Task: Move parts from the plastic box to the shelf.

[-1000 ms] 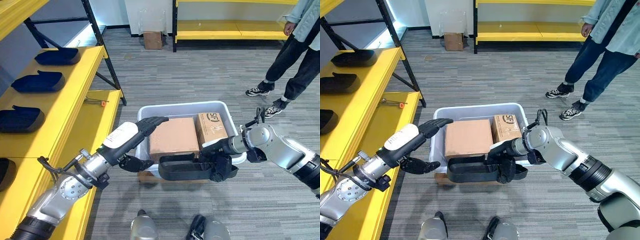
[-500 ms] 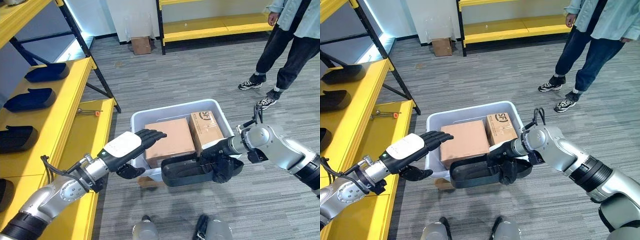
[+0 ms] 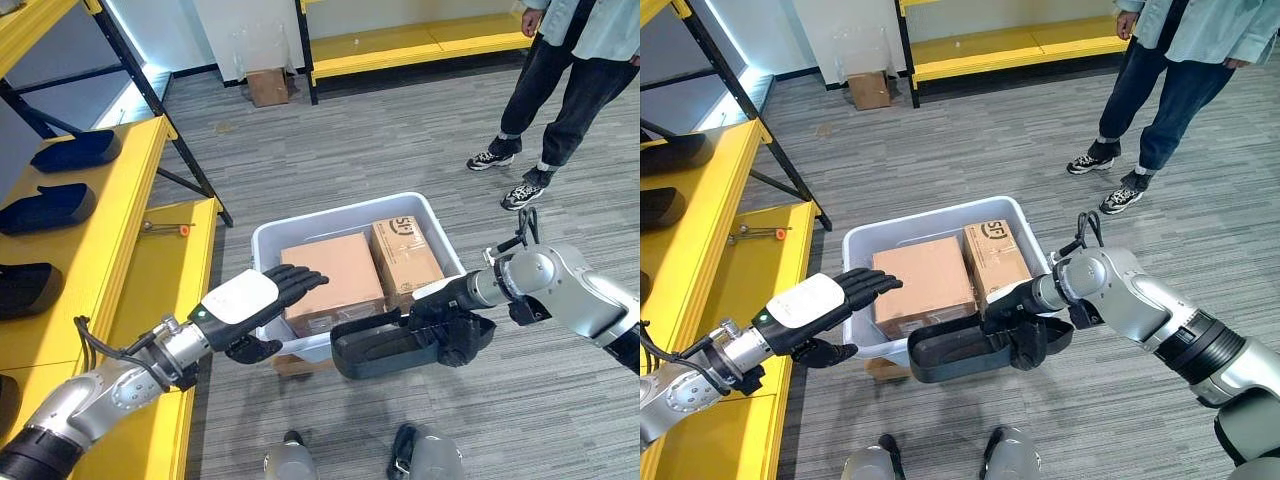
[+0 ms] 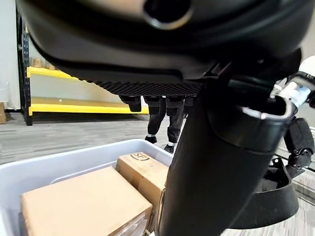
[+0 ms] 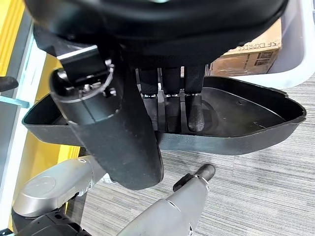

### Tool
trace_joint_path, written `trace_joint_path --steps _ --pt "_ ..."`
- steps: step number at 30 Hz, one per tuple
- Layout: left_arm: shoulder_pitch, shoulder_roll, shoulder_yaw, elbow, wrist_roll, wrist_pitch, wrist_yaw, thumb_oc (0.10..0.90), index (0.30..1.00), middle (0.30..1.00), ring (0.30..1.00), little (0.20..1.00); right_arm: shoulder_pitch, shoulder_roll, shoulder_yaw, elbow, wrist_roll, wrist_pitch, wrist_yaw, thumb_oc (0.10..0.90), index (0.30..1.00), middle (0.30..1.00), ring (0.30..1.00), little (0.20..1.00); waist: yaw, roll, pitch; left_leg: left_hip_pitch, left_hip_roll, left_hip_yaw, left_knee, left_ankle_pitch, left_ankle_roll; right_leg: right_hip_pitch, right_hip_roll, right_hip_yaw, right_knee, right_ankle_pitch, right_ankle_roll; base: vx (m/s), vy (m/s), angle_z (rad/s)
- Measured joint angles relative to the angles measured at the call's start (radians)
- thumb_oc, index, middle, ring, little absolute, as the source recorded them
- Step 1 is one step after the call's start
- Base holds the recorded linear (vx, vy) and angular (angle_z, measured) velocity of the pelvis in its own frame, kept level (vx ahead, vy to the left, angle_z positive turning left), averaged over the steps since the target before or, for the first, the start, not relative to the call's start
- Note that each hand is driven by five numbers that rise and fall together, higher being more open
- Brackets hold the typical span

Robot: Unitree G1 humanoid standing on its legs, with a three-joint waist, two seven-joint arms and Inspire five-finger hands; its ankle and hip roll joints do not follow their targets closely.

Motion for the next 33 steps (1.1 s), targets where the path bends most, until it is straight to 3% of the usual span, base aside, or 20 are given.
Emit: trace_joint_path --steps 11,33 --pt "-0.054 -0.001 -0.110 0.000 0.052 0.000 0.057 0.900 1.000 1.000 1.000 1.000 0.000 0.039 0.000 0.000 0.046 -0.018 -0.048 0.400 0.300 0.300 0.300 0.300 -0.002 0.000 0.000 0.001 0.008 0.002 -0.001 0.003 -0.005 -0.002 0.008 0.001 0.000 -0.002 -0.003 0.00 0.000 0.00" --pt "-0.101 -0.013 -0.221 0.020 0.060 0.050 0.063 0.900 1.000 1.000 1.000 1.000 0.000 0.173 -0.001 0.047 0.154 -0.018 -0.190 0.400 0.300 0.300 0.300 0.300 -0.001 -0.004 -0.020 0.015 0.006 0.012 -0.015 0.006 -0.005 -0.001 0.010 0.006 0.000 -0.002 -0.003 0.00 0.001 0.00"
